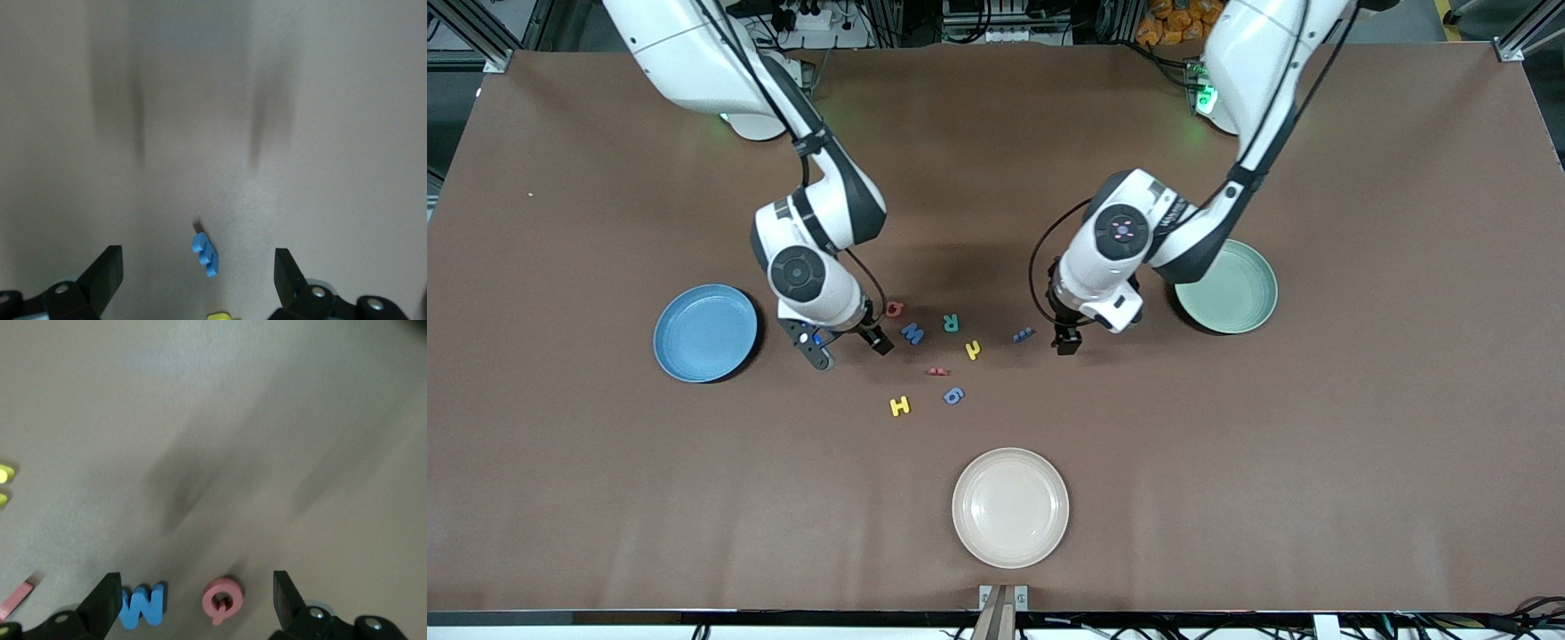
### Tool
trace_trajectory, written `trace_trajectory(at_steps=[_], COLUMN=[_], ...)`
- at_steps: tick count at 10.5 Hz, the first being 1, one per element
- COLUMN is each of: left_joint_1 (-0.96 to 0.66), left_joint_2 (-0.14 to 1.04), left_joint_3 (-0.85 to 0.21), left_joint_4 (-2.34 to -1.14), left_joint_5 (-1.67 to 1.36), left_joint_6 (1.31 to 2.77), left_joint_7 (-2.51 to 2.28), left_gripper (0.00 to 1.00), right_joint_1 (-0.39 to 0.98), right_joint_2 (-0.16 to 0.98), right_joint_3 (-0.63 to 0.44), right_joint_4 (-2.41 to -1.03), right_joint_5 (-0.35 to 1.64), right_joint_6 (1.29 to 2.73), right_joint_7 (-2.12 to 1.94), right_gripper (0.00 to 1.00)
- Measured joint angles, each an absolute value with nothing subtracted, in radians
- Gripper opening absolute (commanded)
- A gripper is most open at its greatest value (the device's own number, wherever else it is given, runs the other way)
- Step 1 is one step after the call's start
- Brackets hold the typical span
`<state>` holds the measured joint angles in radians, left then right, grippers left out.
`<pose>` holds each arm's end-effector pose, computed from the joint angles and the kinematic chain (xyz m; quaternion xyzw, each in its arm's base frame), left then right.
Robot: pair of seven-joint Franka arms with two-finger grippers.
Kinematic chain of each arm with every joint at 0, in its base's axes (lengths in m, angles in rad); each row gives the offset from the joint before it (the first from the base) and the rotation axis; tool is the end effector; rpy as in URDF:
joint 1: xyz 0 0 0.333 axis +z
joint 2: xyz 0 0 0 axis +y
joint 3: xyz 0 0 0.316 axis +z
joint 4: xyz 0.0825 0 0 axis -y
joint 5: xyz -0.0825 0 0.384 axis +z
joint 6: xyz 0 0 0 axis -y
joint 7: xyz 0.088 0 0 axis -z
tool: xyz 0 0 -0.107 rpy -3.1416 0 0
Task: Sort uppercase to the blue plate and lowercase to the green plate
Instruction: 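Grasp the pink Q with the right gripper while the left gripper grasps blue m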
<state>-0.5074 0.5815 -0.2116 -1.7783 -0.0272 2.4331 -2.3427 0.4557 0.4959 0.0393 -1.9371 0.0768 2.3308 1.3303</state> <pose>0.5109 -0.4307 0.2446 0.6645 0.7432 -0.0645 0.0449 0.5384 0.2913 0.2187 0.8998 -0.4318 -0.0596 0.0184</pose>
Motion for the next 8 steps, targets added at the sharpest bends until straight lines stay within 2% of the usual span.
trace_trajectory(at_steps=[3,5,8], left_joint_1=[-0.635,-0.658,-0.672], left_joint_2=[0.642,0.673,0.69], left_joint_3=[-0.121,-0.112,-0.101], left_joint_4=[-1.726,-1.703,-1.673], left_joint_5=[-0.037,-0.04,-0.041], left_joint_6=[2.433,2.433,2.433], left_joint_7=[-2.402,-2.404,-2.44], left_gripper=[1.0,1.0,0.85], right_joint_1=[0.452,0.453,0.466], right_joint_2=[0.472,0.462,0.455], right_joint_3=[0.065,0.077,0.097], right_joint_4=[-2.077,-2.11,-2.122], right_joint_5=[0.077,0.077,0.077], right_joint_6=[2.51,2.526,2.533], right_joint_7=[1.384,1.436,1.501], right_gripper=[1.0,1.0,1.0])
